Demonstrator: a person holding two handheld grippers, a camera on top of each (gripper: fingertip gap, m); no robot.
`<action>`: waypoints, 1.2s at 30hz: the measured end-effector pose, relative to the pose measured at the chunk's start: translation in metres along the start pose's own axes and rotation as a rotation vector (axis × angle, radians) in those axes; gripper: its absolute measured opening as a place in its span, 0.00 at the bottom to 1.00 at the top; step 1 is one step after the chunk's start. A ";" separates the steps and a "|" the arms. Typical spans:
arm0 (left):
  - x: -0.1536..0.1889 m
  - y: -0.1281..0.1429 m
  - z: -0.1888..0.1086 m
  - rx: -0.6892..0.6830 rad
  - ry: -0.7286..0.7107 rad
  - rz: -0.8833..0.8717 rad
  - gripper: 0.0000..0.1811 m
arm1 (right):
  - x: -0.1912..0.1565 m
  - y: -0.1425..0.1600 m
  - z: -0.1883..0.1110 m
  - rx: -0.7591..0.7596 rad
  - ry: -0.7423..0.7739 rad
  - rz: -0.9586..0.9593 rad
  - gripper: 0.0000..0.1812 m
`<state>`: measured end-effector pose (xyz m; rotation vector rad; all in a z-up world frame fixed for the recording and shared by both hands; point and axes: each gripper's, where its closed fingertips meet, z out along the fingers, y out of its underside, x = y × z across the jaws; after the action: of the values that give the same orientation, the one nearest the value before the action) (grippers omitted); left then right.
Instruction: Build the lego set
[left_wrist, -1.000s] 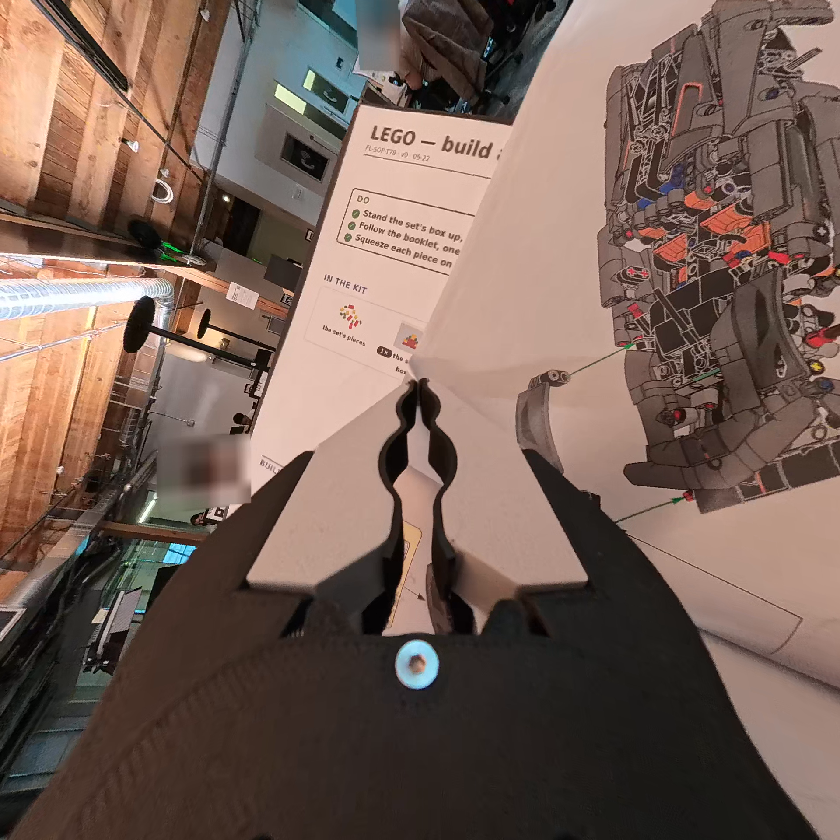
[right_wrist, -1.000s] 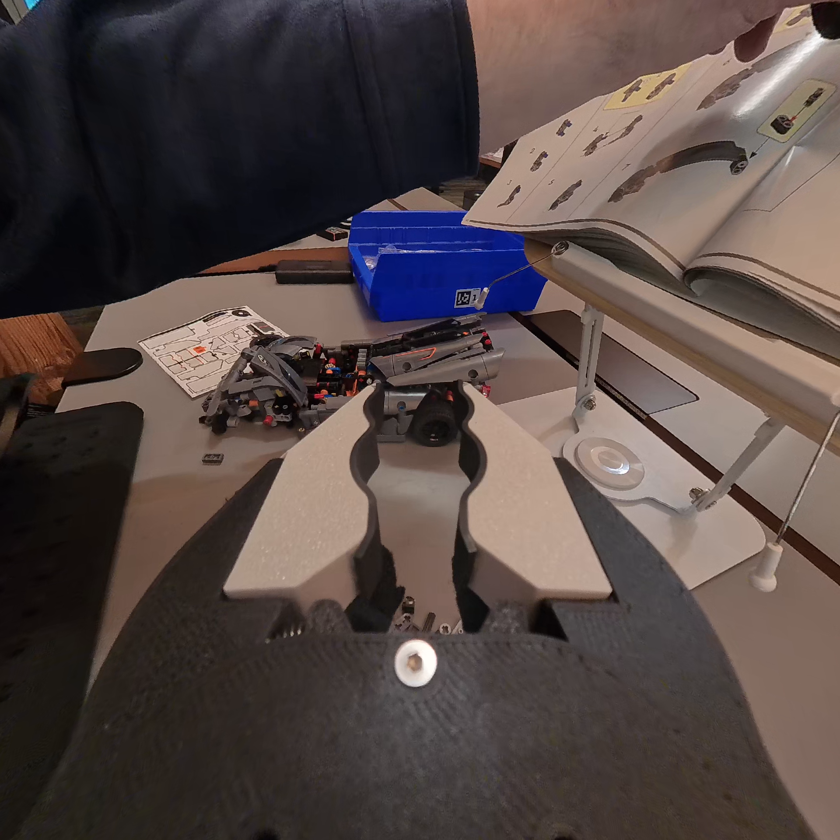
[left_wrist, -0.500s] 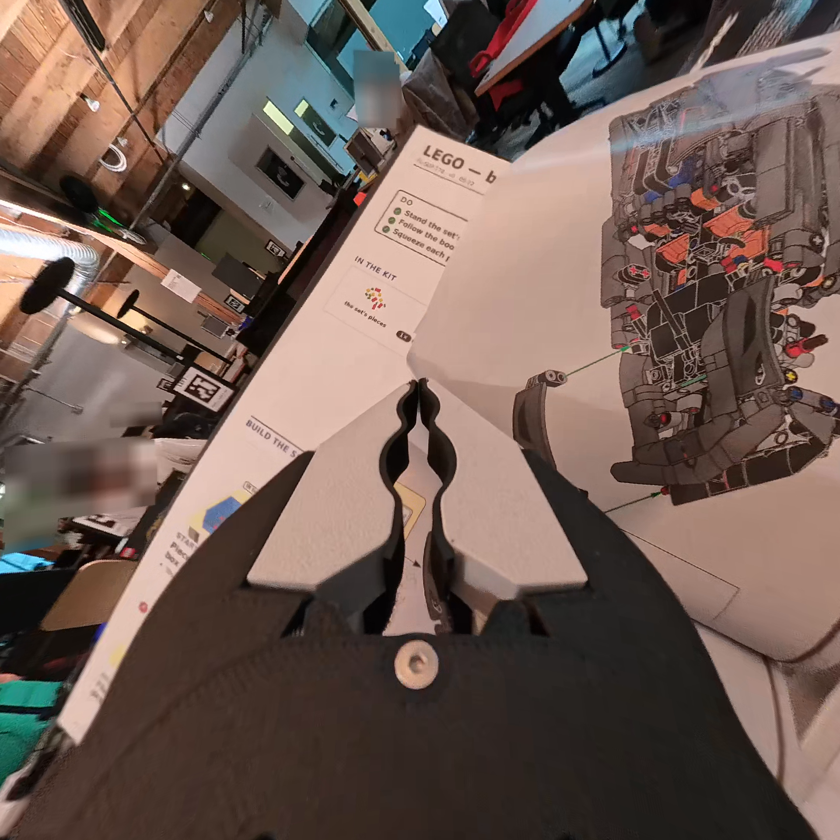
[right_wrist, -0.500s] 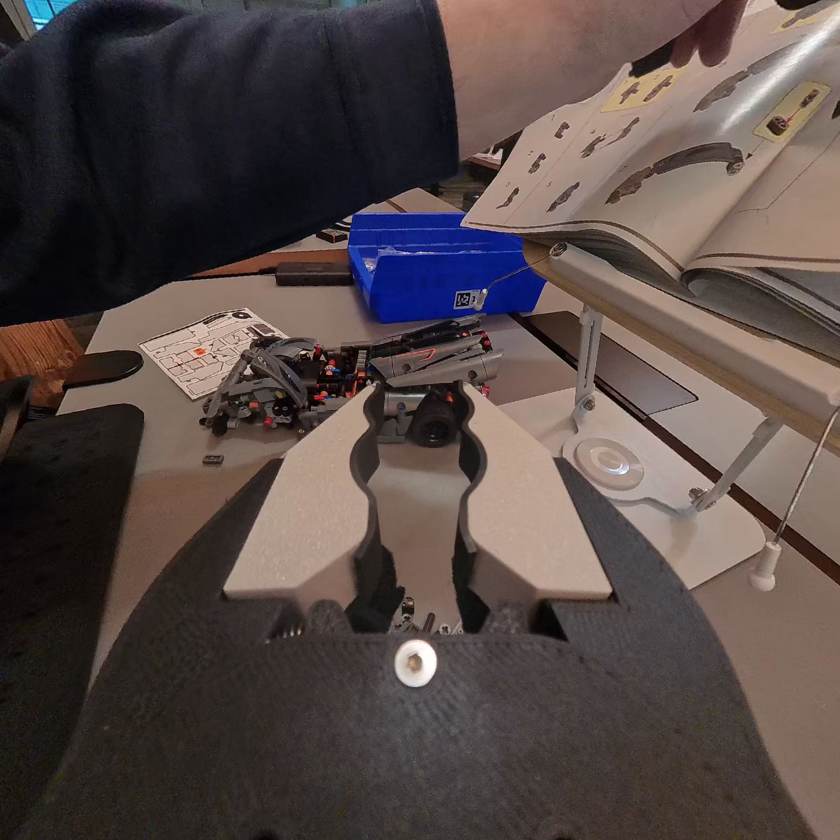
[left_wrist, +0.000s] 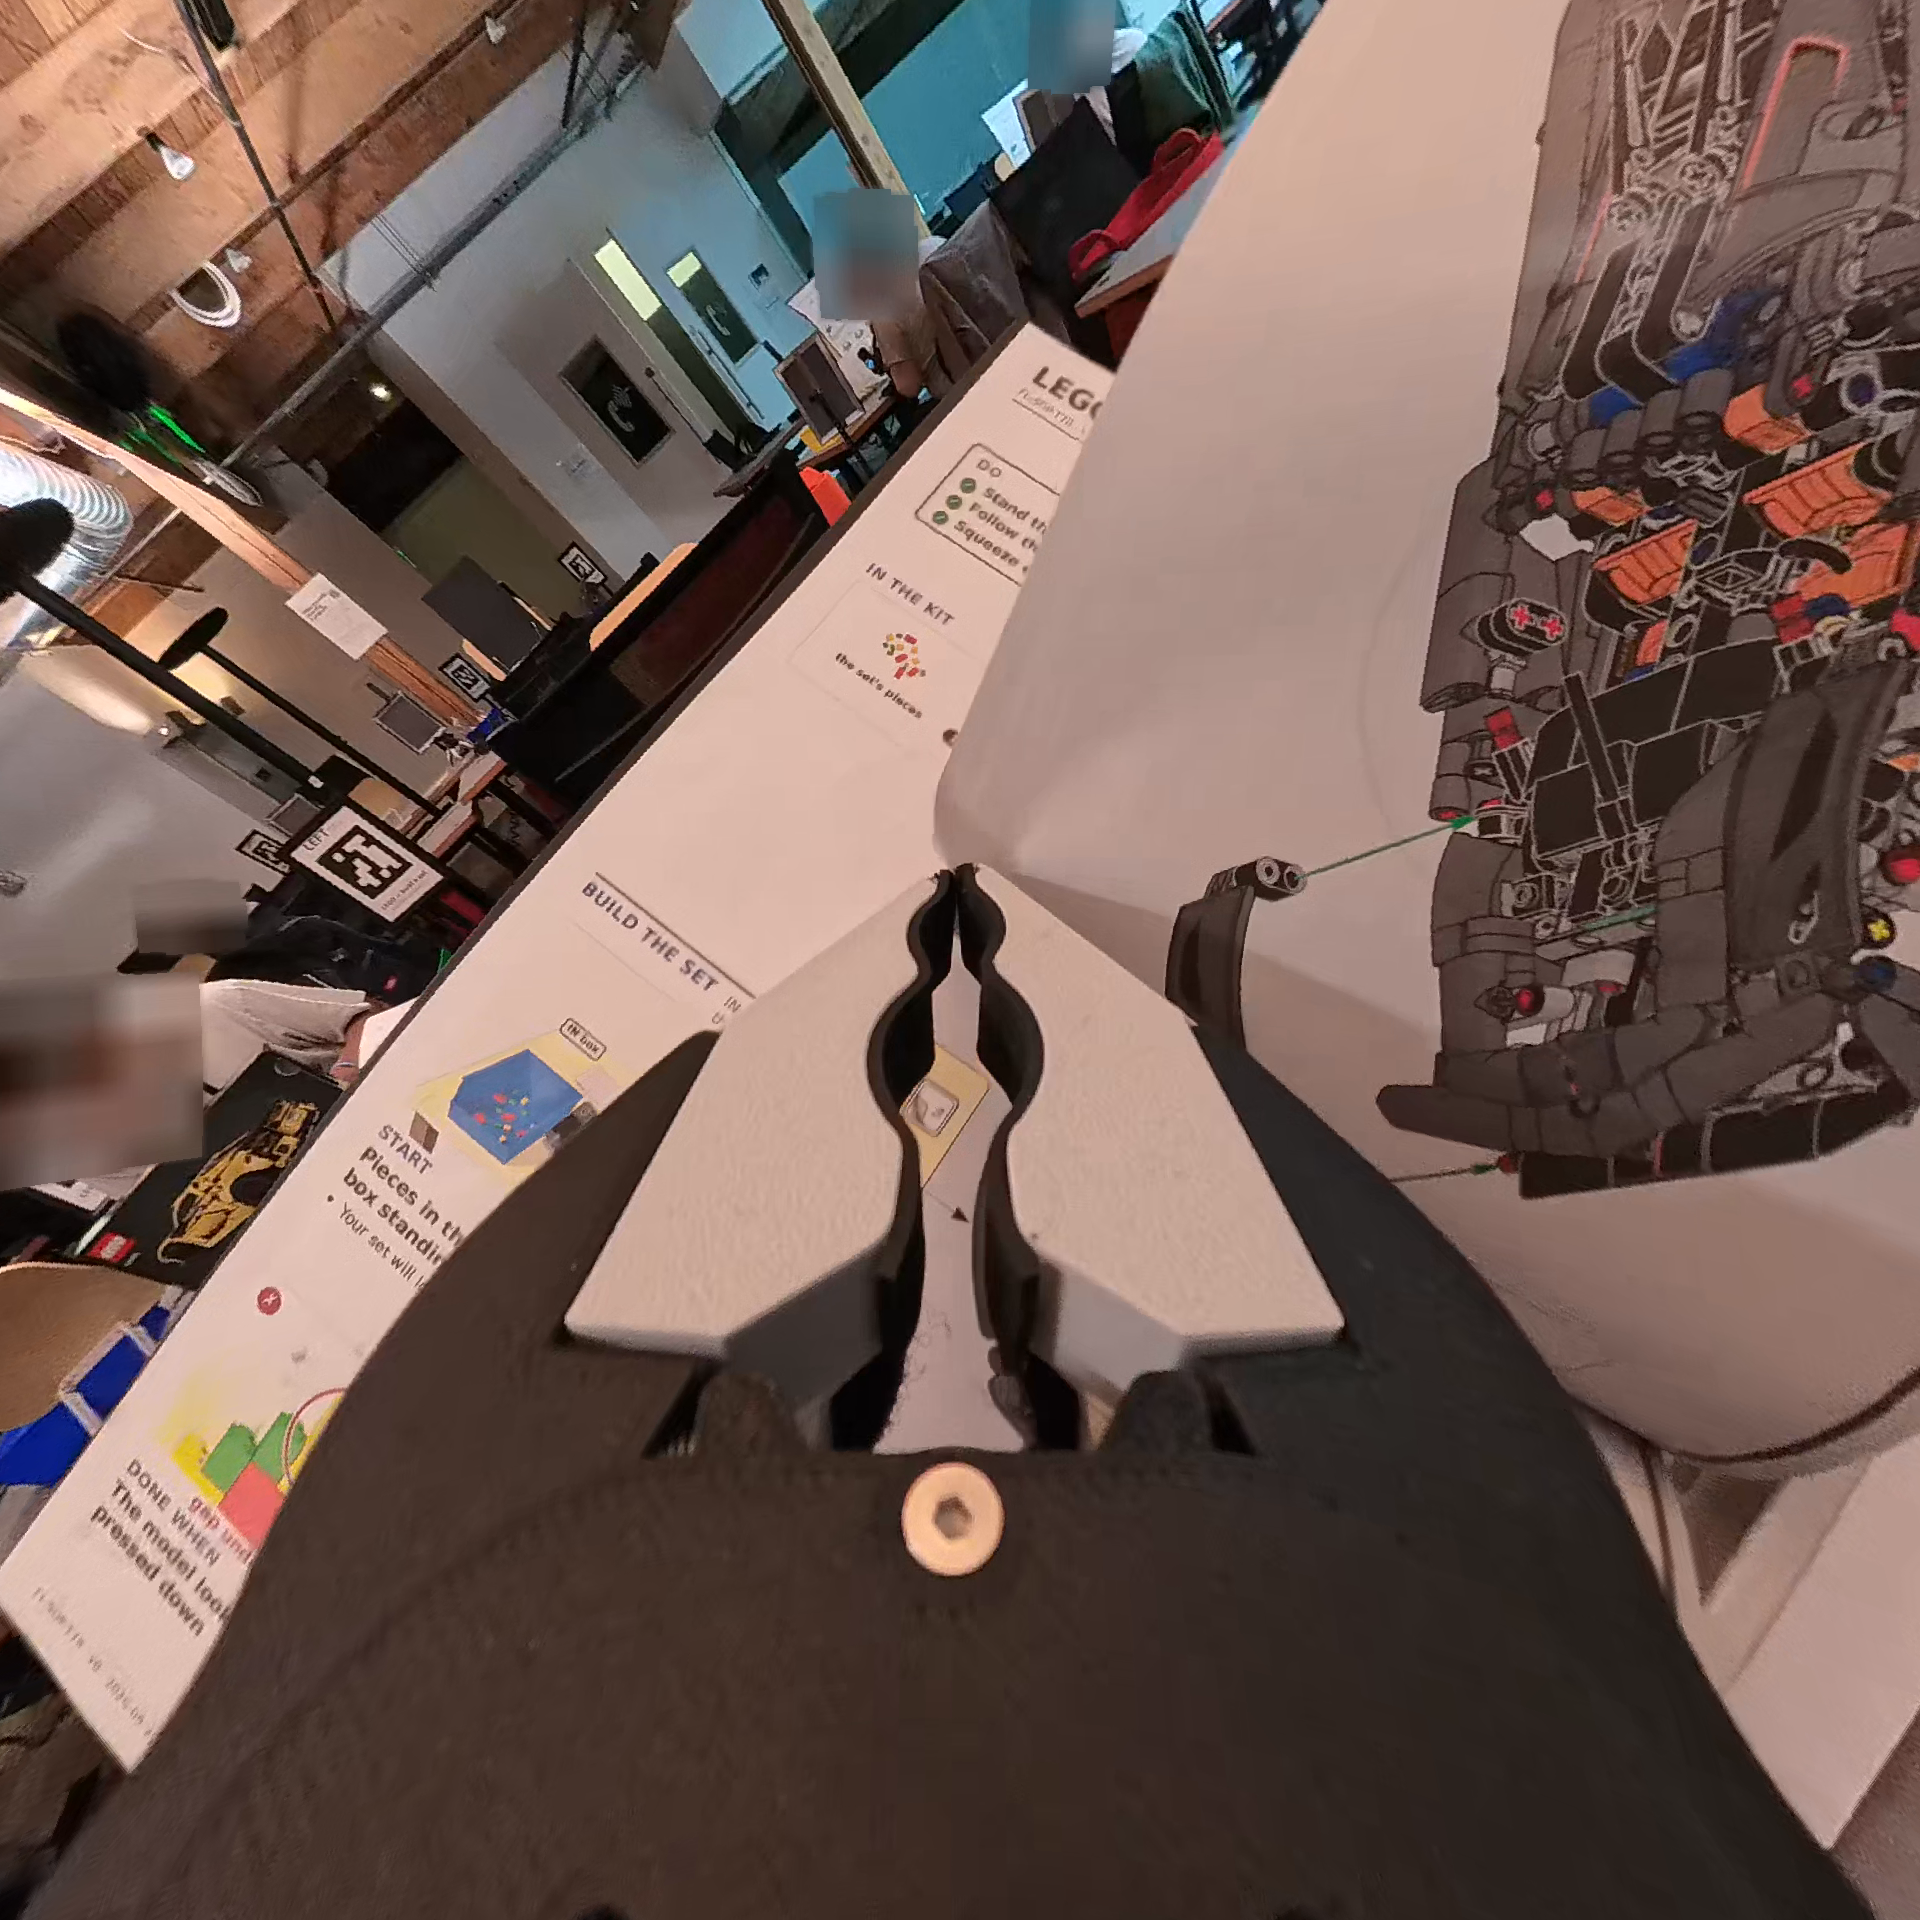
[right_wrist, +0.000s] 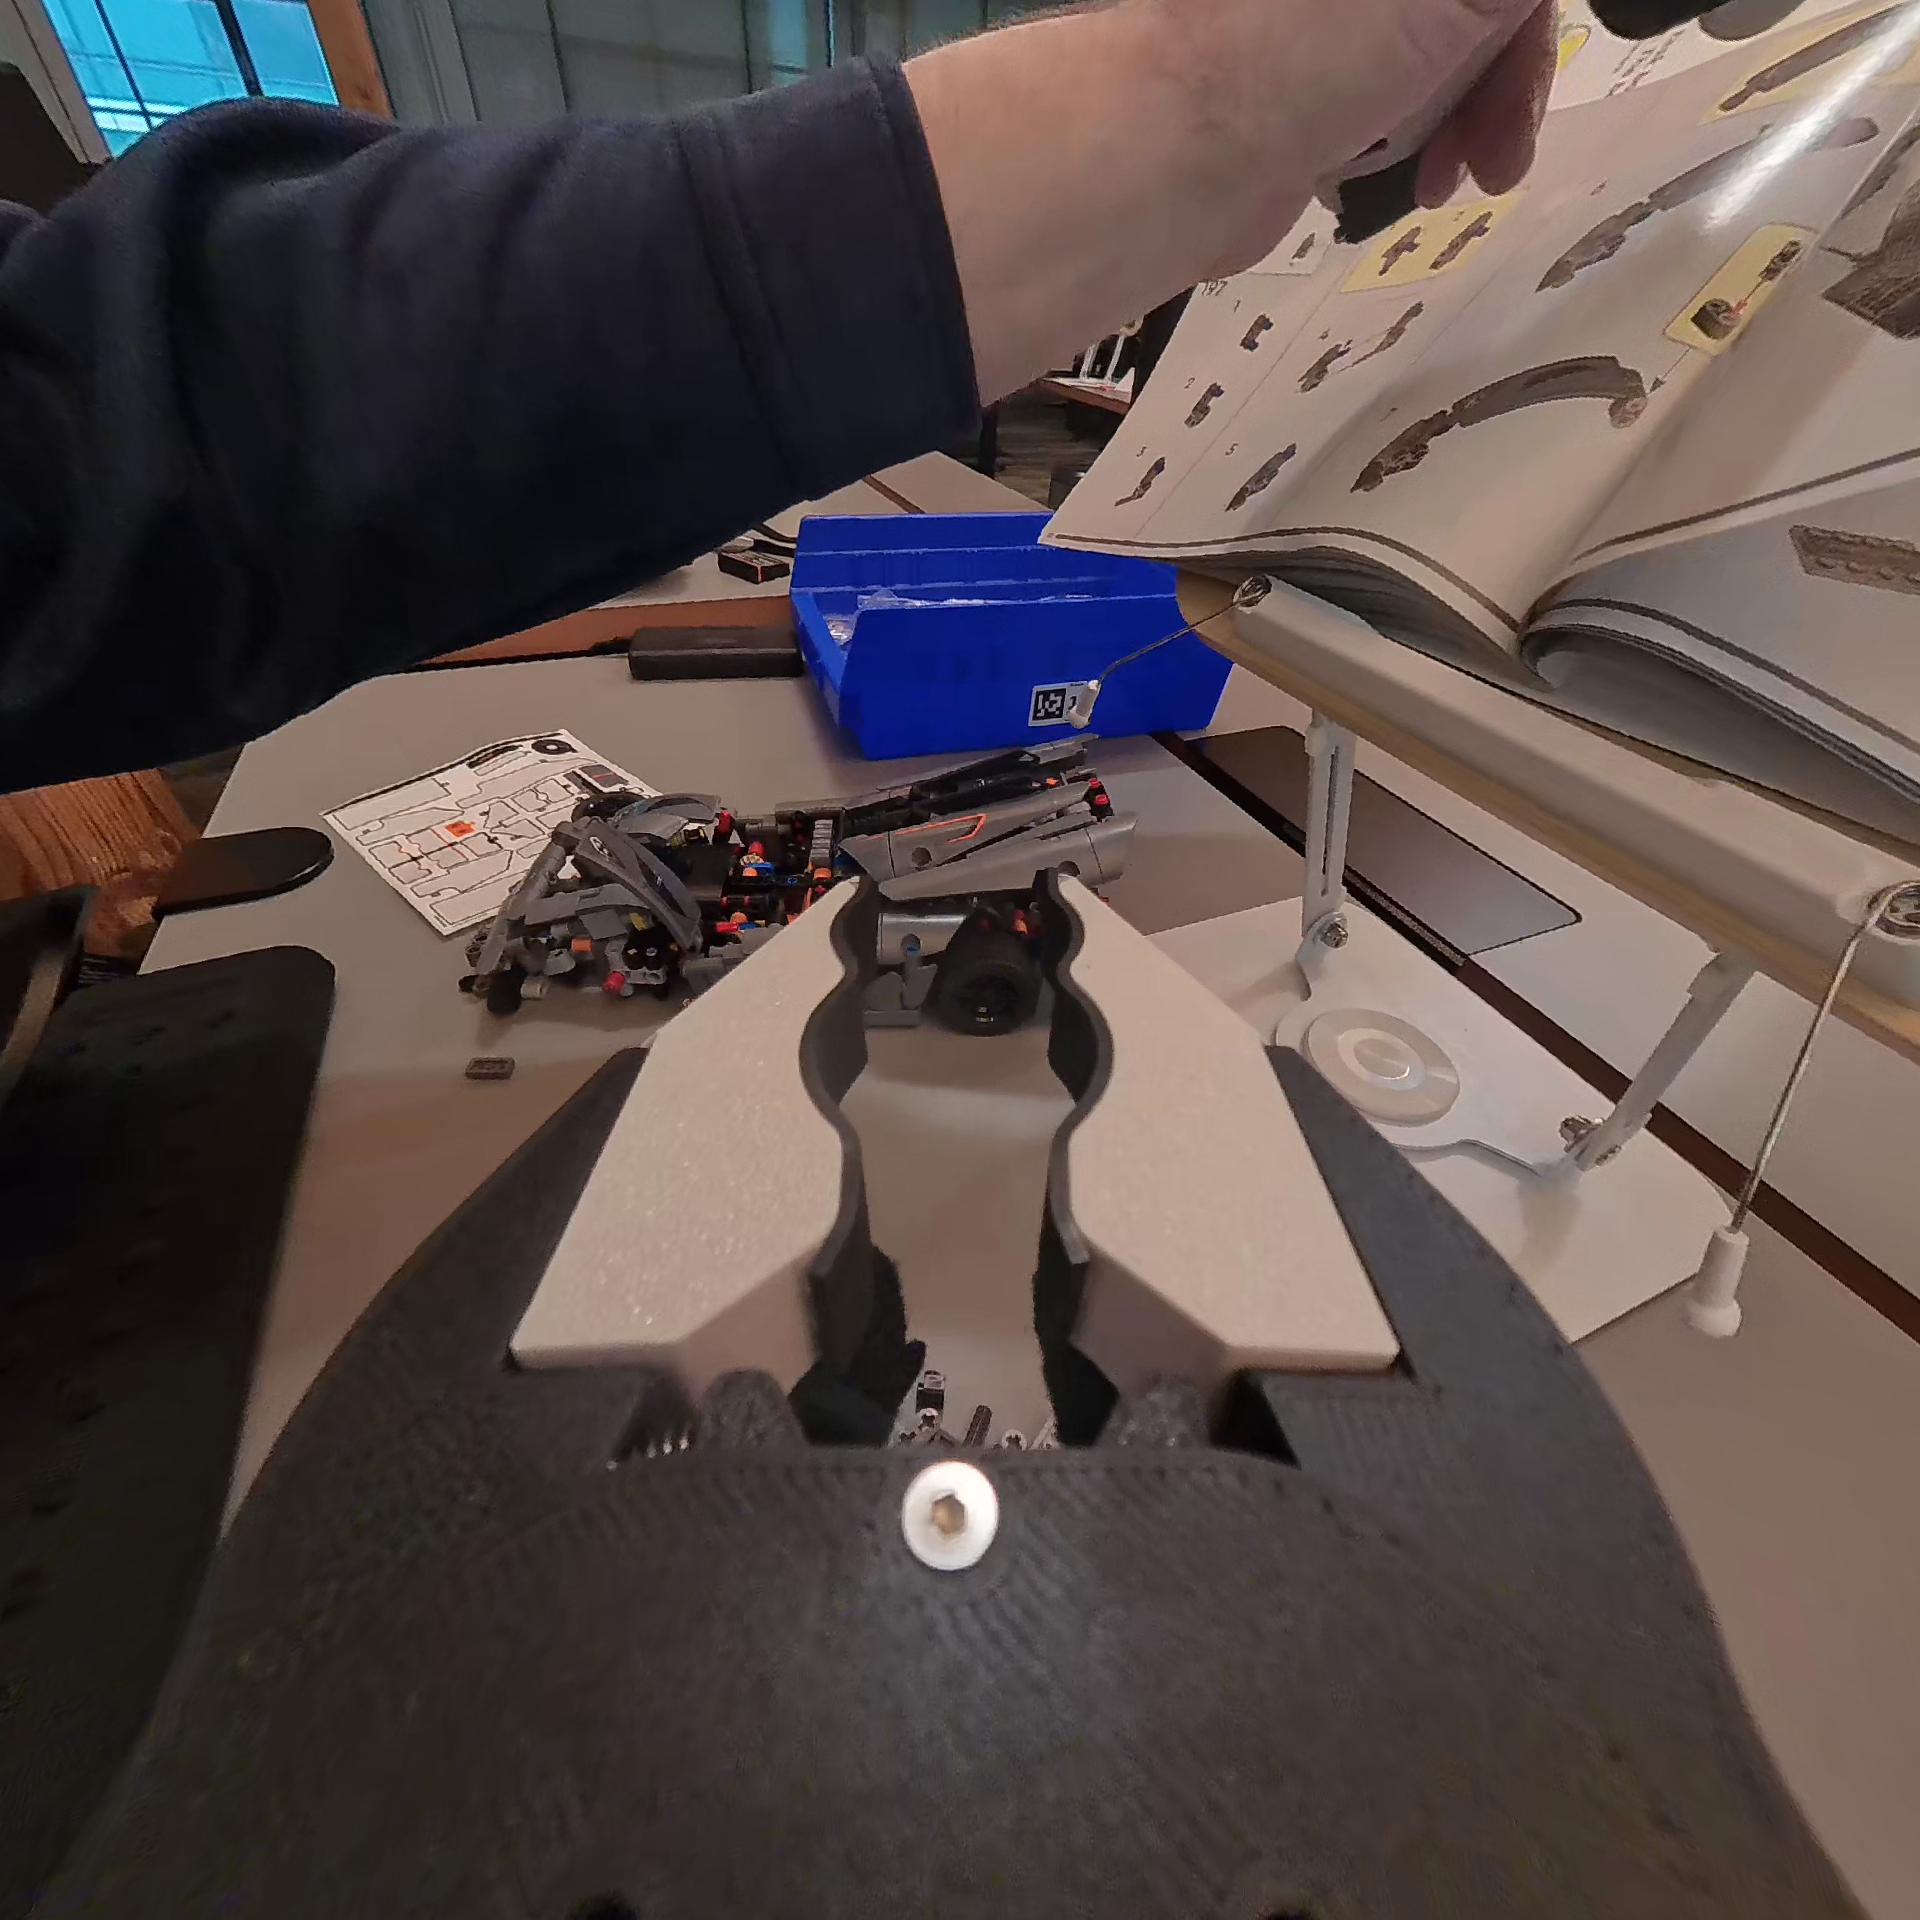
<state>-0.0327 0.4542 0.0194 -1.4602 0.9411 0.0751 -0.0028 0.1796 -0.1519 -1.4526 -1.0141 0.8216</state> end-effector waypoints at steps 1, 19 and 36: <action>0.003 -0.001 0.002 -0.003 0.006 0.001 0.00 | 0.000 0.000 0.000 0.000 0.001 0.000 0.16; 0.063 0.033 -0.042 -0.297 0.173 0.358 0.09 | 0.001 0.002 0.001 -0.011 0.001 0.001 0.16; 0.076 0.080 -0.125 -0.313 0.152 0.313 0.13 | 0.017 0.008 -0.005 -0.023 0.044 0.015 0.16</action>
<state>-0.0898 0.3236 -0.0677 -1.6078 1.3235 0.3589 0.0097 0.1928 -0.1581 -1.4933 -0.9834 0.7877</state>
